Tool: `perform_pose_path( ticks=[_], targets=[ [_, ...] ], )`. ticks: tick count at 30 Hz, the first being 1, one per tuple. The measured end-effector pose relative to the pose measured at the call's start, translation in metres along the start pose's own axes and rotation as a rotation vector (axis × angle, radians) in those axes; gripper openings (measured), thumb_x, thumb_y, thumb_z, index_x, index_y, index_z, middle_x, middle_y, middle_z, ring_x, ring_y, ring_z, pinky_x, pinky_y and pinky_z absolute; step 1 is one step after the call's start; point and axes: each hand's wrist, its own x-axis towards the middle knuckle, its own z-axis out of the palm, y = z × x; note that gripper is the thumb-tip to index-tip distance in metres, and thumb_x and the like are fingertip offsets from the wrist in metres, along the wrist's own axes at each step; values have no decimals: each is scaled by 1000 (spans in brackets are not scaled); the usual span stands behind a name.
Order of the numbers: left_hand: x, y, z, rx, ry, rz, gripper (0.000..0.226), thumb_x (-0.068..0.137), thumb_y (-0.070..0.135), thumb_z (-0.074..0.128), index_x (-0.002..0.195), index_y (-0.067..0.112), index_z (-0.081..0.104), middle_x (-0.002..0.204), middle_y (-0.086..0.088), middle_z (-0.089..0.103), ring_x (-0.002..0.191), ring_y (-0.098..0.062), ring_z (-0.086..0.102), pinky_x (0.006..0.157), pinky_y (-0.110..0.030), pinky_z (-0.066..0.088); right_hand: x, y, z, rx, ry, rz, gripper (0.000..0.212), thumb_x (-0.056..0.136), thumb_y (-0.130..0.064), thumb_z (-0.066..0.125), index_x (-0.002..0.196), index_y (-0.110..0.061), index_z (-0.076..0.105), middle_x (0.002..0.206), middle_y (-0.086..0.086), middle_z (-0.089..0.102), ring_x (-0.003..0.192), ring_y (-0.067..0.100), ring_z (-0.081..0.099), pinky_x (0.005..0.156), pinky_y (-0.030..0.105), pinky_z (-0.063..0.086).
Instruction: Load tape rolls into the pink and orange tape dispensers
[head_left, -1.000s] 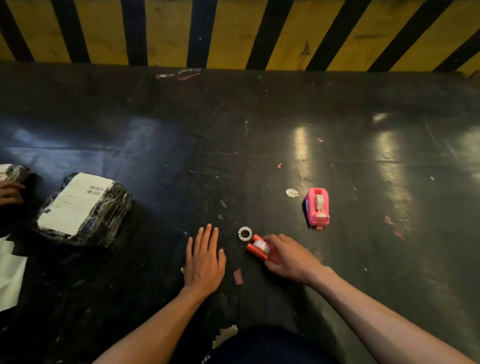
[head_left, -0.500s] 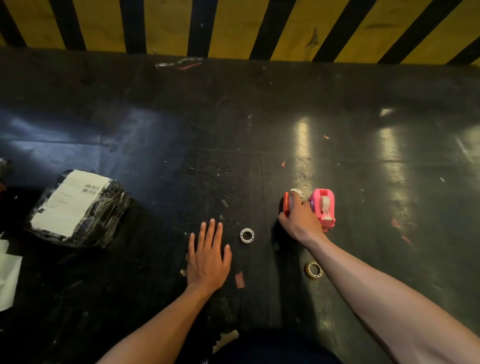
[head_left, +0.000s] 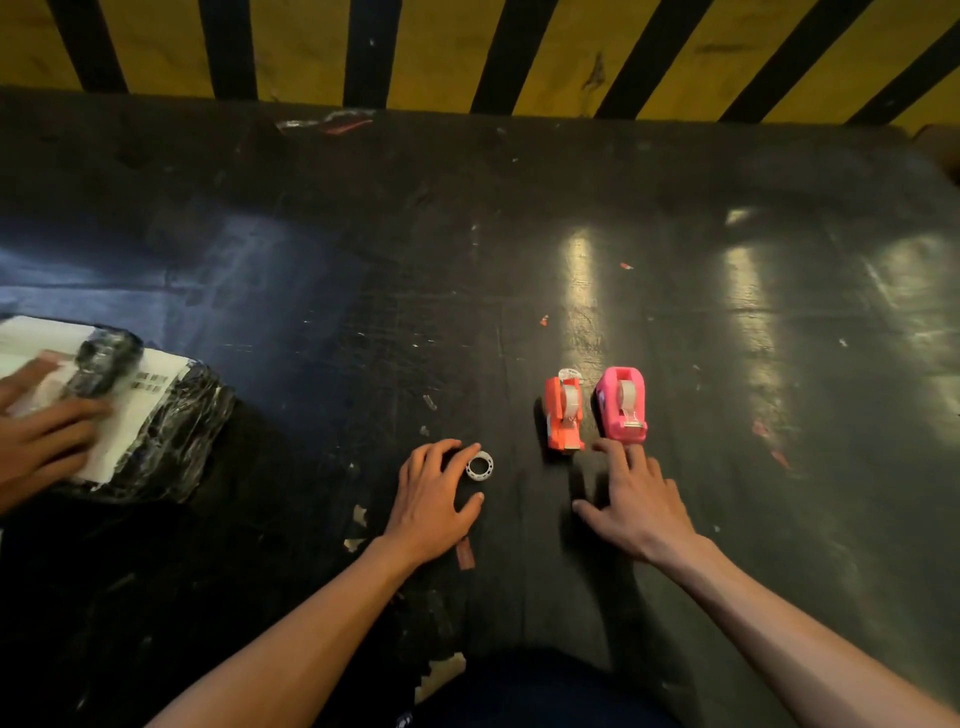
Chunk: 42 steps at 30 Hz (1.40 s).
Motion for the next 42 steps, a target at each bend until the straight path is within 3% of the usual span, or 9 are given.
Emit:
perform_pose_path(
  ticks=[6,10,13,15,19,22,29,39,42],
  targets=[
    [14,5,-7,22,-10,27,60,93,42,61,148,34,40,147,2,39,137,-20,34,116,-42,31,1,-4,-6,134,29,29,72,81,-52,67,136,-32,25,140,6,40,125,31,49,96,53,51],
    [15,0,-10,-7,1,21,50,93,40,63,140,31,49,140,2,47,131,-19,40,111,-39,36,5,-8,0,-46,-211,86,76,77,-55,71,136,-27,33,142,8,39,130,34,43,97,54,50],
    [14,-2,-12,7,35,-4,46,92,41,64,135,30,54,133,2,52,125,-21,45,105,-38,41,5,-10,2,-176,-388,83,84,77,-33,77,144,-24,28,147,13,29,134,41,36,101,56,47],
    [14,-2,-14,14,50,-24,44,92,41,64,133,29,55,131,3,55,123,-20,47,103,-37,42,7,-15,2,-165,-436,41,74,83,-18,72,144,-20,30,147,17,29,132,43,40,103,53,47],
    [19,-1,-17,18,77,-74,43,91,41,64,132,28,55,130,3,58,122,-21,49,101,-39,43,16,-48,0,-107,-488,-134,54,86,-21,70,133,-23,44,135,11,44,117,31,55,94,43,54],
    [26,-2,-22,2,112,-163,46,91,39,66,134,28,54,131,2,58,122,-20,50,100,-38,44,28,-81,2,-44,-454,-230,45,85,-23,70,125,-25,49,128,8,48,107,28,60,86,40,57],
    [46,-12,-40,-37,109,-269,50,92,36,68,138,27,52,135,0,57,124,-20,50,102,-38,45,73,-122,-1,73,-78,-291,36,93,-16,57,128,-17,48,130,16,43,111,37,57,84,42,52],
    [59,-5,-44,0,31,-333,51,92,37,67,139,31,49,138,-1,54,126,-23,47,103,-41,43,93,-119,-1,76,-135,-172,37,95,-22,56,131,-16,46,135,18,40,119,41,54,92,46,52],
    [66,1,-59,2,-124,-374,71,90,29,69,151,26,33,149,-8,44,136,-31,39,110,-48,39,94,-123,-16,109,-170,-102,44,96,-26,54,137,-17,42,140,20,40,119,42,56,93,46,51]
  ],
)
